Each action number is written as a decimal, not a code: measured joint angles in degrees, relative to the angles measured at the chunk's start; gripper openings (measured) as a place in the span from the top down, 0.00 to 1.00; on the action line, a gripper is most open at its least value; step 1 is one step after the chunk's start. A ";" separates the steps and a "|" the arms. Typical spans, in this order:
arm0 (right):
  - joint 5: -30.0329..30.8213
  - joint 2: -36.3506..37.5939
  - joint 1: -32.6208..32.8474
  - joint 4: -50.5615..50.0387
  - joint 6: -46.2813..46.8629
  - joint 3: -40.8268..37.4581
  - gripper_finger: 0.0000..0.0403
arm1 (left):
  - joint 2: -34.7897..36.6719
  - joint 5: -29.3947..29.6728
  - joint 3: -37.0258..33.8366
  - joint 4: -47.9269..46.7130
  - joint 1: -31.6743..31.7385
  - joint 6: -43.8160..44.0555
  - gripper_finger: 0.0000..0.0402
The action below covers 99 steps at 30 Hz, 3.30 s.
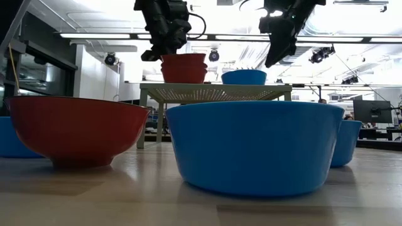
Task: Pick & Place Mini bowls
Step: Stack the patterned red bowl on the patterned red bowl on the shelf, then stack the blue bowl on the blue bowl on the shelf
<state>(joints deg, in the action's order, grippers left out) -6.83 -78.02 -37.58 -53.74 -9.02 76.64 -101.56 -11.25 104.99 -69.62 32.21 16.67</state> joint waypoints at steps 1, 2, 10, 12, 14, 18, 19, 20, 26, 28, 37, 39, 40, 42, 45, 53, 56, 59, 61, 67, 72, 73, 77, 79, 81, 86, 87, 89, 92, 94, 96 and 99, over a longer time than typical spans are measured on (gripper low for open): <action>0.00 0.00 0.00 -0.01 0.00 0.00 0.80 | 0.00 0.26 0.02 0.11 0.00 -0.14 0.94; 0.00 0.00 0.00 -0.03 0.01 0.00 0.80 | 0.00 0.67 0.02 0.27 0.00 -0.28 0.94; -0.02 0.00 0.00 -0.94 0.20 0.00 0.80 | 0.00 0.80 0.02 2.75 0.00 -1.36 0.92; -0.01 0.00 0.00 -0.97 0.22 0.00 0.80 | 0.00 -0.46 0.02 2.71 0.02 -1.94 0.92; -0.02 0.00 0.00 -1.45 0.22 -0.01 0.80 | 0.00 -0.94 0.02 2.69 0.02 -2.35 0.92; -0.02 0.00 0.00 -2.02 0.22 -0.02 0.80 | 0.00 -2.43 0.02 2.59 0.00 -2.92 0.91; -0.02 0.00 0.00 -2.14 0.22 -0.01 0.80 | 0.00 -2.73 0.02 2.53 0.00 -2.89 0.91; -0.02 0.00 -0.01 -2.16 0.22 0.00 0.80 | 0.00 -2.81 0.02 2.53 0.00 -2.91 0.89; -0.02 0.00 0.00 -2.23 0.22 -0.02 0.80 | 0.00 -1.70 0.02 2.48 0.02 -2.26 0.76; -0.02 0.00 0.00 -2.27 0.22 -0.02 0.80 | 0.00 -1.46 0.02 2.38 0.00 -1.93 0.71; -0.02 0.00 -0.01 -2.72 0.09 -0.01 0.80 | 0.02 -1.74 0.02 2.18 0.00 -1.39 0.65; -0.02 0.00 -0.02 -2.92 0.06 -0.02 0.80 | 0.13 -1.75 0.02 2.18 0.00 -1.39 0.65; -0.02 0.00 -0.02 -3.02 0.04 0.00 0.80 | 0.15 -1.73 0.02 2.18 0.00 -1.39 0.65; -0.02 0.00 0.00 -3.06 0.04 -0.02 0.80 | 0.15 -1.40 0.04 2.19 0.00 -1.39 0.65; -0.02 0.00 -0.02 -3.06 0.02 -0.01 0.80 | 0.15 -1.56 0.04 2.49 0.00 -1.54 0.65; -0.02 0.00 -0.02 -3.13 0.01 0.00 0.80 | 0.22 -1.96 2.90 3.45 -0.09 -2.72 0.65; -0.02 0.00 -0.02 -3.42 -0.13 -0.01 0.80 | 0.26 -1.00 5.51 2.99 -0.07 -2.89 0.65; -0.02 0.00 -0.02 -3.73 -0.18 -0.02 0.80 | 0.30 1.01 8.08 1.24 -0.09 -3.07 0.65; -0.02 0.01 -0.02 -3.89 -0.20 -0.02 0.80 | 0.35 3.47 9.28 -0.22 -0.14 -3.69 0.65; -0.02 0.01 -0.02 -3.91 -0.73 -0.02 0.80 | 0.35 8.88 10.71 -2.16 -2.02 -13.29 0.65; -2.71 0.11 -1.03 -4.05 -2.76 -0.02 0.80 | 0.31 16.97 10.71 -3.35 -6.81 -17.38 0.65; -4.00 0.16 -1.50 -3.93 -2.98 -0.02 0.80 | 0.31 17.92 10.69 -3.39 -7.43 -17.93 0.65; -6.25 1.42 -3.93 -2.84 -3.08 -0.02 0.80 | 0.31 18.57 10.69 -3.39 -8.87 -20.80 0.65; -6.31 2.67 -5.26 -1.85 -3.40 -0.02 0.80 | 0.33 19.93 10.66 -3.29 -9.43 -21.10 0.65; -6.38 4.16 -6.49 -1.05 -4.32 -0.02 0.80 | 1.06 20.55 10.51 -2.93 -9.42 -22.59 0.65; -7.06 6.94 -9.16 -0.31 -4.71 -0.02 0.80 | 2.78 21.10 10.49 0.51 -10.10 -28.25 0.65; -7.01 7.27 -9.61 -0.20 -4.30 -0.02 0.80 | 3.04 21.11 10.52 1.74 -10.14 -29.96 0.65; -6.81 7.81 -10.56 -0.15 -3.28 -0.02 0.80 | 3.61 21.17 10.65 2.66 -10.15 -31.90 0.65; -6.49 7.91 -12.08 -0.07 -1.50 -0.02 0.80 | 4.71 20.99 10.51 1.70 -8.94 -34.71 0.65; -6.39 7.91 -12.88 -0.15 -0.93 -0.02 0.80 | 5.83 21.14 10.51 0.93 -8.24 -36.47 0.65; -6.12 7.91 -13.64 0.31 0.12 -0.02 0.80 | 7.36 19.92 10.51 0.46 -6.97 -38.68 0.65; -5.81 7.91 -13.98 1.52 1.43 -0.02 0.80 | 10.15 18.43 9.81 0.20 -5.38 -40.34 0.65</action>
<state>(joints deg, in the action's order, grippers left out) -12.64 -70.11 -51.57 -52.21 -7.59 76.62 -91.41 7.18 114.80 -69.43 26.83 -23.66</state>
